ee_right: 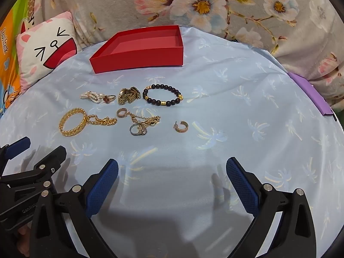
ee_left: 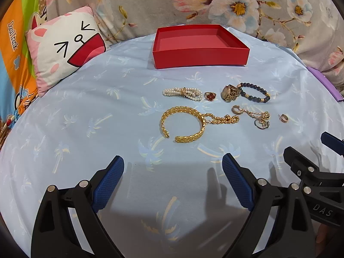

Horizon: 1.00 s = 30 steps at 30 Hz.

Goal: Organize jewelry

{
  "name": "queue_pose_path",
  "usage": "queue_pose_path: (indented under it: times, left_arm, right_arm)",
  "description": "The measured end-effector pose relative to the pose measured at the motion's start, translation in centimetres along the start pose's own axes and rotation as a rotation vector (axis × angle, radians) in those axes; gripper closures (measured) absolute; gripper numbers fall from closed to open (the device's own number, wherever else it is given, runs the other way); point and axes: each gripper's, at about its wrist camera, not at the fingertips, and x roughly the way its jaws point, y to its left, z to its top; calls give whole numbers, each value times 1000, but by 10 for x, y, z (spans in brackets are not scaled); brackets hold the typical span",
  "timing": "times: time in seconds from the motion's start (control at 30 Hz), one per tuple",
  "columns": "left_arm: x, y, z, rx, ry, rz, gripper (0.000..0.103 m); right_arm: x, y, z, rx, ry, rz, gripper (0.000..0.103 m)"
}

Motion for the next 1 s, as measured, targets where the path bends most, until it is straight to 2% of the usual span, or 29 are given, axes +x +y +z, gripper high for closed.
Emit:
queue_pose_path:
  times: [0.17, 0.2, 1.0]
  left_arm:
    - [-3, -7, 4, 4, -1, 4, 13]
    - [6, 8, -4, -2, 0, -1, 13]
    - [6, 9, -3, -4, -1, -2, 13]
  right_arm:
    - [0, 0, 0, 1, 1, -1, 5]
    - [0, 0, 0, 0, 0, -1, 5]
    - [1, -1, 0, -2, -1, -2, 5]
